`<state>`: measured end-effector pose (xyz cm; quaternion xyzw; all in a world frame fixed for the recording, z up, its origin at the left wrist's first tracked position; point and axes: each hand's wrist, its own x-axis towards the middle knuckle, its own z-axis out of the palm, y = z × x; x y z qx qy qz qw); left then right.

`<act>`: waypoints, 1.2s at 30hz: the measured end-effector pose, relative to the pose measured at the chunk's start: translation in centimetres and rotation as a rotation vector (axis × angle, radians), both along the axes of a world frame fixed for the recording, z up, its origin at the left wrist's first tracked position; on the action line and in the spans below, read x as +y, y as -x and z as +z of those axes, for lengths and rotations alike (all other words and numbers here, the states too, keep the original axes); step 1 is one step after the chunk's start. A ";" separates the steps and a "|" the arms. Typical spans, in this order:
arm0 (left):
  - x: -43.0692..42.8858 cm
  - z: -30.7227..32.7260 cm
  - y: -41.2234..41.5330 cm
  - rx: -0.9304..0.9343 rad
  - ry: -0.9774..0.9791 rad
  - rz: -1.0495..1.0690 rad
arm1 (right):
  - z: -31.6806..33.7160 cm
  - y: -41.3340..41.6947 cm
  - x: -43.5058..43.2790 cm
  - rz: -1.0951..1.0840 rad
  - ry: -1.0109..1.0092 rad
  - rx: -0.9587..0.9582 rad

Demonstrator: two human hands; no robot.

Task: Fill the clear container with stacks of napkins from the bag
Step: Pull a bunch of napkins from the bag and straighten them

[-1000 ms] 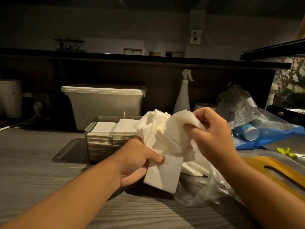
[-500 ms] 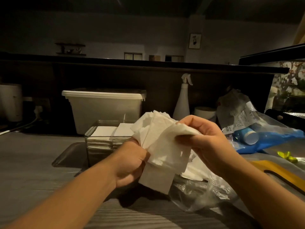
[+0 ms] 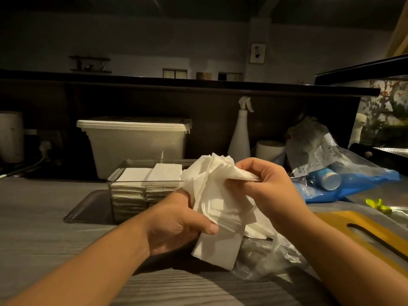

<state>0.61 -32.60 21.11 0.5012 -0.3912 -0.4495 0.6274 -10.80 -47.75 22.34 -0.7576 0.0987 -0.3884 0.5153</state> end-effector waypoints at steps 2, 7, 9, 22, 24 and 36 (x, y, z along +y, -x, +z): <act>0.3 0.3 0.1 0.052 0.020 -0.153 | -0.1 0.0 0.0 0.001 -0.015 0.012; 0.0 0.4 0.8 0.074 -0.001 0.033 | -0.3 0.1 0.5 -0.027 0.107 0.027; -0.4 0.1 1.0 0.013 -0.046 0.162 | -0.4 0.0 0.6 -0.067 0.214 0.049; -0.4 0.2 0.8 0.053 -0.024 0.213 | -0.7 0.0 0.5 -0.093 0.372 -0.001; -0.3 0.2 0.7 0.028 -0.001 0.154 | -0.7 0.0 0.4 -0.097 0.321 -0.023; -0.4 0.5 -0.5 0.025 0.064 0.312 | 1.4 1.0 -2.0 0.041 -0.288 -0.277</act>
